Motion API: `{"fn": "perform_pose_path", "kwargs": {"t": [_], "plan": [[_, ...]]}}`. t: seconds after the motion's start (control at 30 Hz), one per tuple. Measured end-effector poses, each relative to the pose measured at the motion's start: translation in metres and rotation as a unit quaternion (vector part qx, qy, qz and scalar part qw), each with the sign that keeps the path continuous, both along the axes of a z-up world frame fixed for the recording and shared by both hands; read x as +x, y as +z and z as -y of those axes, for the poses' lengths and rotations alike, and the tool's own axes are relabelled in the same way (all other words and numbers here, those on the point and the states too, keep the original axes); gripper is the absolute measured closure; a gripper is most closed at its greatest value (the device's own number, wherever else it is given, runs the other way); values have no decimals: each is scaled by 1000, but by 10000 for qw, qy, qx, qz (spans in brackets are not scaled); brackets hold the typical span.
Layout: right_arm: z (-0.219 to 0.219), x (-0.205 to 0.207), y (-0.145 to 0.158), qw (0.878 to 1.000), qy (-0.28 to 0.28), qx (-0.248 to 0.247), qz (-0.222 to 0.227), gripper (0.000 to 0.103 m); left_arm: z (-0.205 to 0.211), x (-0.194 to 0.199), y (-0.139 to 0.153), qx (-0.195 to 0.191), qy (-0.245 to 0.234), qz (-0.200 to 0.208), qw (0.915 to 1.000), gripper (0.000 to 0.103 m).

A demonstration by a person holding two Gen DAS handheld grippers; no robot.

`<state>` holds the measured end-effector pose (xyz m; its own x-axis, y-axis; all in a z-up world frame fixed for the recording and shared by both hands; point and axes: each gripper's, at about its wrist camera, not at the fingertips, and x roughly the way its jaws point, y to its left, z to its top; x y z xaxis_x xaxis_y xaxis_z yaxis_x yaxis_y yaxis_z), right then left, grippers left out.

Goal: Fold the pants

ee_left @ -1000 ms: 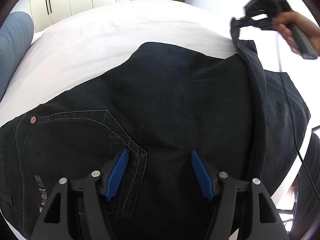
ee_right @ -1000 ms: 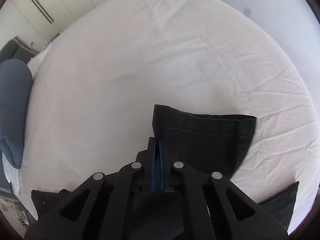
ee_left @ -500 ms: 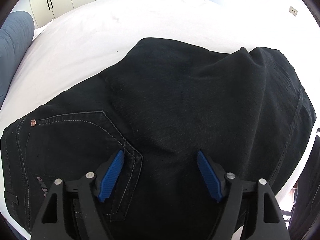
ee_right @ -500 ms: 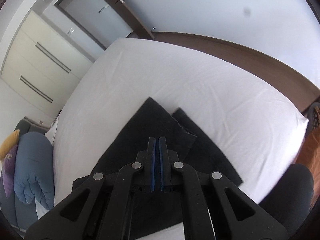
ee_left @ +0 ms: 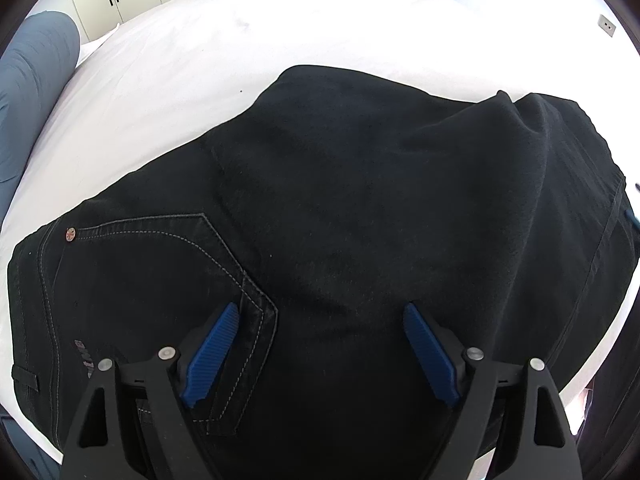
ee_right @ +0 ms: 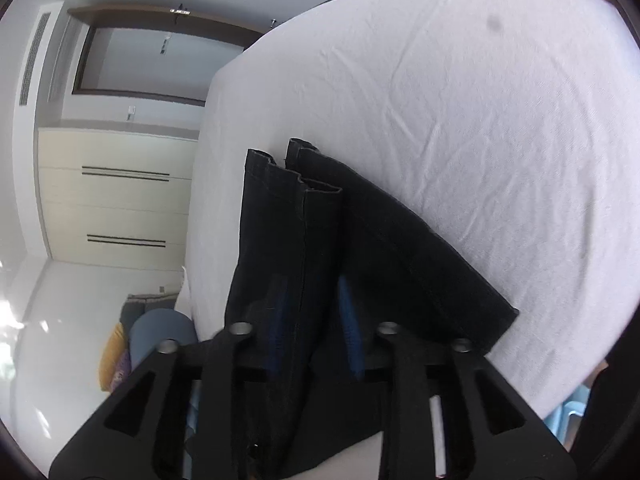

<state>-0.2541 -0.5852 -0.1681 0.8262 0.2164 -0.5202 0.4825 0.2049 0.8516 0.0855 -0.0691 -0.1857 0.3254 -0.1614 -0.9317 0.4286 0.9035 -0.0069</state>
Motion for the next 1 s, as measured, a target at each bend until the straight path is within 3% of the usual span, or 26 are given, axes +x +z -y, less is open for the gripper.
{"fn": "perform_pose_path", "kwargs": {"t": [0.07, 0.1, 0.2, 0.4, 0.5, 0.57, 0.6, 0.67, 0.77, 1.0], "plan": [[1, 3, -3, 9996, -130, 140, 211, 27, 2, 0, -2, 10, 4, -6, 10000, 17], [3, 6, -2, 9995, -166, 109, 251, 24, 4, 1, -2, 10, 4, -8, 10000, 16], [0, 17, 3, 9995, -19, -245, 176, 24, 4, 0, -3, -4, -8, -1, 10000, 15], [3, 28, 2, 9996, -122, -36, 258, 29, -8, -5, -3, -42, -4, 32, 10000, 14], [4, 37, -2, 9995, -163, 68, 270, 52, -10, -8, -2, -58, -19, 41, 10000, 14], [9, 47, -11, 9996, -157, 117, 189, 76, -15, -9, -2, -67, -24, 44, 10000, 14], [10, 49, -15, 9997, -166, 150, 133, 78, -14, -9, -2, -66, -23, 44, 10000, 14], [12, 49, -22, 9997, -204, 134, 64, 95, -14, -9, -2, -70, -15, 44, 10000, 14], [13, 46, -22, 9995, -238, -144, -118, 100, -14, -9, -1, -63, -18, 45, 10000, 14], [1, 19, 18, 9956, -145, -908, -179, 101, -13, -10, 0, -45, 78, 53, 9999, 14]]}}
